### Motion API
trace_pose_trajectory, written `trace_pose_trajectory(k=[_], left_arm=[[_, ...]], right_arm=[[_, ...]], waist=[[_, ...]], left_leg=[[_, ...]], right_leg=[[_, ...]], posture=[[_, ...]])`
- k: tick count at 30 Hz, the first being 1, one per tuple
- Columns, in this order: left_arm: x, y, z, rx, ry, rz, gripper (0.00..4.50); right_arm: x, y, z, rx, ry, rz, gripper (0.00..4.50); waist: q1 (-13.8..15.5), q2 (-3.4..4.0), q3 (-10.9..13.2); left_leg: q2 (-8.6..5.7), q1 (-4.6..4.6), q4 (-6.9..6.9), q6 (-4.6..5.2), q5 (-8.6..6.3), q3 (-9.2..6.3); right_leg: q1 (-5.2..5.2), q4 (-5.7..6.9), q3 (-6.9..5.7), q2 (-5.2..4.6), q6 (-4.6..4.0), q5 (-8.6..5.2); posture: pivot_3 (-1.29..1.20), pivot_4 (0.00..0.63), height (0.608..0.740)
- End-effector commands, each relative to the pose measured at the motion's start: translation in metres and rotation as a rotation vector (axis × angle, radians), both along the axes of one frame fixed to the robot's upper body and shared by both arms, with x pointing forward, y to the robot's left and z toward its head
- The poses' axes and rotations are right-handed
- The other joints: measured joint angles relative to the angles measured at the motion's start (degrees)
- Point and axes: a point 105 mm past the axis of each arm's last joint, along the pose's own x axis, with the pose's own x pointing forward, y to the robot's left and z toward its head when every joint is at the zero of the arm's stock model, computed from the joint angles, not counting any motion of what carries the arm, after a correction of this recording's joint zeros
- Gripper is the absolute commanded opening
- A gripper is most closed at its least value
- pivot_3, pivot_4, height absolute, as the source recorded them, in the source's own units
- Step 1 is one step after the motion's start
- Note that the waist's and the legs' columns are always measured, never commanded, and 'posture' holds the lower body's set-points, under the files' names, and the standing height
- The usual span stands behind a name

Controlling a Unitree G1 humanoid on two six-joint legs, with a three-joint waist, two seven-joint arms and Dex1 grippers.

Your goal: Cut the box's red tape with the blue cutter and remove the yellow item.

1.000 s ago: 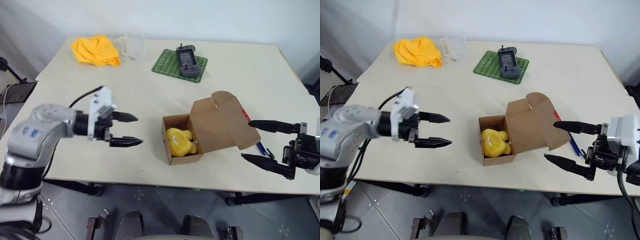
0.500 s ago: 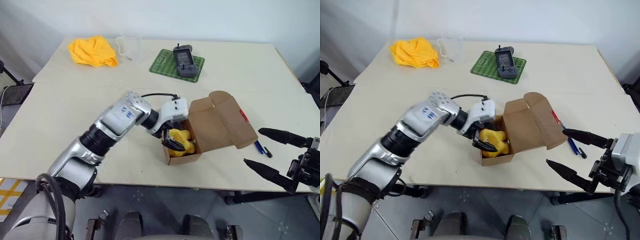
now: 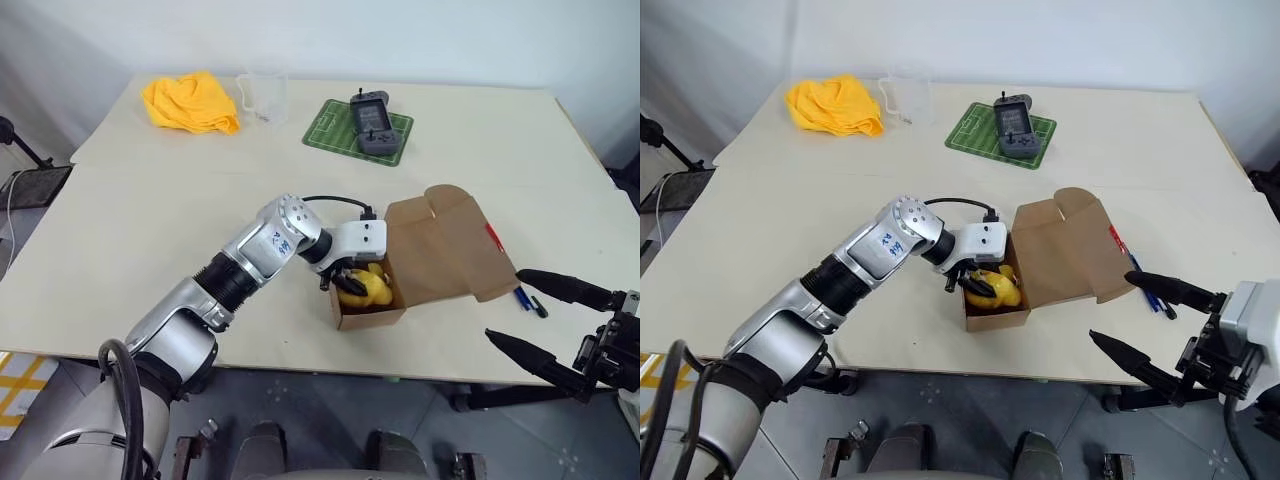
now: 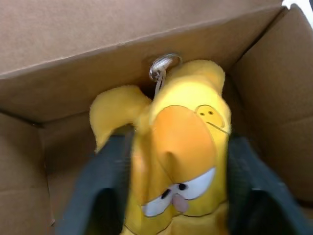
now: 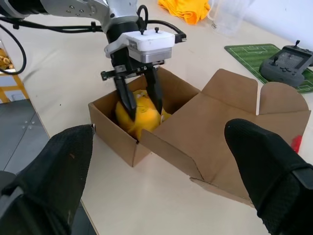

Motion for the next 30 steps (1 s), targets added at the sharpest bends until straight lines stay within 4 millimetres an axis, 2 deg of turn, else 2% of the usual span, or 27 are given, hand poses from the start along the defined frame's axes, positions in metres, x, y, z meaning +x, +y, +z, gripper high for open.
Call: trace_pose_trajectory(k=[1, 2, 4, 7, 9, 11, 13, 14, 17, 19, 20, 21, 23, 26, 29, 30], left_arm=[[0.002, -0.004, 0.017, -0.084, -0.004, 0.001, 0.94], [0.004, -0.003, 0.022, -0.111, 0.0, 0.007, 0.61], [0.0, -0.008, 0.042, -0.27, 0.061, -0.016, 0.13], [-0.004, -0.009, 0.077, -0.563, 0.131, -0.076, 0.01], [-0.004, 0.007, 0.1, -0.763, 0.123, -0.112, 0.01], [0.003, 0.029, 0.116, -0.928, 0.11, -0.079, 0.01], [0.009, 0.052, 0.121, -1.016, 0.087, -0.019, 0.01], [0.013, 0.071, 0.122, -1.05, 0.059, 0.04, 0.01], [0.017, 0.129, 0.106, -1.037, -0.051, 0.237, 0.01], [0.013, 0.151, 0.095, -0.997, -0.089, 0.315, 0.01], [0.01, 0.171, 0.083, -0.964, -0.122, 0.389, 0.01], [0.001, 0.199, 0.062, -0.895, -0.163, 0.481, 0.01], [-0.019, 0.231, 0.037, -0.8, -0.185, 0.585, 0.01], [-0.042, 0.255, 0.016, -0.739, -0.191, 0.687, 0.01], [-0.055, 0.274, -0.001, -0.703, -0.202, 0.78, 0.01], [-0.057, 0.276, -0.003, -0.724, -0.188, 0.809, 0.7]], right_arm=[[-0.001, 0.001, 0.0, -0.005, -0.022, 0.005, 4.5], [0.0, 0.0, 0.0, -0.001, -0.021, 0.002, 4.5], [0.001, -0.001, -0.001, 0.016, -0.023, -0.003, 4.5], [0.004, -0.002, -0.002, 0.042, -0.031, -0.001, 4.5], [0.007, 0.001, -0.001, 0.074, -0.045, 0.008, 4.5], [0.01, 0.006, 0.0, 0.095, -0.057, 0.03, 4.5], [0.013, 0.012, 0.0, 0.114, -0.064, 0.059, 4.5], [0.014, 0.018, -0.001, 0.125, -0.067, 0.087, 4.5], [0.019, 0.037, -0.004, 0.135, -0.073, 0.195, 4.5], [0.021, 0.046, -0.005, 0.137, -0.08, 0.242, 4.5], [0.023, 0.052, -0.005, 0.141, -0.095, 0.281, 4.5], [0.025, 0.061, -0.005, 0.143, -0.125, 0.338, 4.5], [0.028, 0.072, -0.008, 0.136, -0.146, 0.414, 4.5], [0.037, 0.077, -0.013, 0.152, -0.123, 0.463, 4.5], [0.044, 0.079, -0.015, 0.144, -0.109, 0.494, 4.5], [0.045, 0.078, -0.015, 0.14, -0.107, 0.497, 4.5]], waist=[[0.05, 0.0, 0.0], [0.01, 0.0, 0.0], [-0.09, -0.01, 0.01], [-0.22, -0.01, 0.01], [-0.39, -0.01, 0.0], [-0.86, 0.02, -0.01], [-1.27, 0.02, -0.01], [-1.56, 0.02, -0.01], [-2.49, 0.03, -0.02], [-2.74, 0.03, -0.01], [-2.68, 0.01, 0.0], [-2.67, -0.01, 0.0], [-3.37, -0.03, -0.02], [-2.92, -0.07, 0.02], [-1.55, -0.1, 0.02], [-1.28, -0.1, 0.02]], left_leg=[[0.0, 0.0, 0.0, 0.0, 0.0, 0.0], [0.0, -0.01, 0.0, 0.0, 0.0, 0.0], [0.0, 0.0, -0.02, 0.0, 0.0, 0.0], [0.0, -0.03, -0.01, 0.01, 0.0, -0.01], [0.0, -0.01, -0.01, 0.01, 0.0, -0.01], [0.0, 0.04, -0.04, 0.01, 0.0, -0.01], [0.0, 0.08, -0.09, 0.0, 0.0, -0.01], [0.0, 0.08, -0.09, 0.0, 0.0, -0.01], [0.0, 0.12, -0.14, 0.0, 0.0, -0.01], [0.01, 0.18, -0.21, 0.0, 0.0, -0.03], [0.01, 0.17, -0.2, 0.0, 0.0, -0.04], [0.01, 0.14, -0.17, 0.0, 0.0, -0.04], [0.01, 0.17, -0.16, -0.01, -0.01, -0.04], [0.02, 0.16, -0.22, -0.01, -0.01, -0.06], [0.02, 0.08, -0.03, 0.0, -0.01, -0.09], [0.02, 0.08, 0.0, 0.0, -0.01, -0.1]], right_leg=[[0.0, 0.0, 0.0, 0.0, 0.0, 0.0], [0.0, 0.0, 0.0, 0.0, 0.0, 0.0], [-0.01, 0.02, -0.01, 0.0, 0.0, 0.0], [-0.01, 0.0, -0.02, 0.0, 0.0, 0.0], [0.0, 0.02, -0.03, 0.0, 0.0, 0.0], [-0.01, 0.05, -0.02, 0.0, 0.01, 0.0], [-0.01, 0.08, -0.02, 0.01, 0.01, 0.0], [-0.01, 0.09, -0.02, 0.01, 0.01, 0.0], [0.0, 0.09, -0.01, 0.01, 0.01, 0.0], [-0.01, 0.15, 0.0, 0.01, 0.01, 0.0], [-0.02, 0.19, -0.01, 0.0, 0.01, 0.0], [-0.02, 0.16, -0.01, 0.0, 0.02, 0.0], [0.01, 0.11, 0.0, 0.0, 0.04, 0.01], [-0.01, 0.16, -0.02, 0.0, 0.04, 0.01], [0.05, 0.13, -0.02, -0.01, 0.04, 0.01], [0.07, 0.13, -0.02, -0.01, 0.03, 0.01]], posture=[[0.0, 0.15, 0.74], [0.0, 0.15, 0.74], [0.0, 0.15, 0.74], [0.0, 0.15, 0.74], [0.0, 0.15, 0.74], [0.0, 0.15, 0.74], [0.0, 0.15, 0.74], [0.0, 0.15, 0.74], [0.0, 0.15, 0.74], [0.0, 0.15, 0.74], [0.0, 0.15, 0.74], [0.0, 0.15, 0.74], [0.0, 0.15, 0.74], [0.0, 0.15, 0.74], [0.0, 0.15, 0.74], [0.0, 0.15, 0.74]])
